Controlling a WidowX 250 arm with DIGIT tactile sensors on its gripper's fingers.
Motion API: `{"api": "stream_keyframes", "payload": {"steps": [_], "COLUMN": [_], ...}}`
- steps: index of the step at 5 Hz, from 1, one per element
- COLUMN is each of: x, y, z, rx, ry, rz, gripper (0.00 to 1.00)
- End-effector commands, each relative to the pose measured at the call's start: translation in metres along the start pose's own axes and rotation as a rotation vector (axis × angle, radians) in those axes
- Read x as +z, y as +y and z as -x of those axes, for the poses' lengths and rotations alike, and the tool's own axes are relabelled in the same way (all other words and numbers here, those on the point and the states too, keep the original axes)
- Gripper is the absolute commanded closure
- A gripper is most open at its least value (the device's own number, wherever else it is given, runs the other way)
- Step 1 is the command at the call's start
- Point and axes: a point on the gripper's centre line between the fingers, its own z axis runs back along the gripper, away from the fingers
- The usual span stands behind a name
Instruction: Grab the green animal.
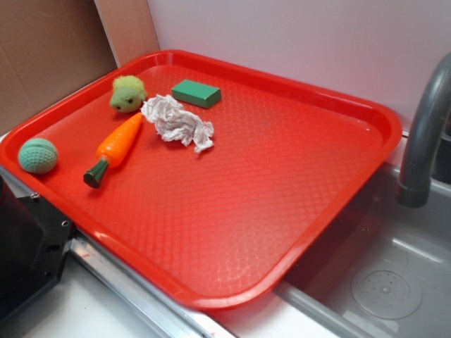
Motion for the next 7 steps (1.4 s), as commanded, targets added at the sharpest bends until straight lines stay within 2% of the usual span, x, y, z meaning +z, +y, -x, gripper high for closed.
{"api": "stream_keyframes", "payload": {"steps": [1,2,3,4,5,6,7], "x": [0.0,-0.01,-0.029,-0.047,-0.079,-0.101,-0.129], "y": [0.0,0.016,0.036,0.059,0.093,0.112,0.123], "z": [0.0,-0.015,-0.031,-0.046,-0.078,-0.096,-0.104], "rx": [0.0,0.253,0.438,0.567,0.648,0.707,0.694], "ry": [0.0,-0.001,-0.028,-0.097,-0.114,-0.16,-0.133], "rz": [0.0,0.012,0.008,0.021,0.019,-0.009,-0.006], "gripper": [0.0,0.0,0.0,0.0,0.0,0.0,0.0]}}
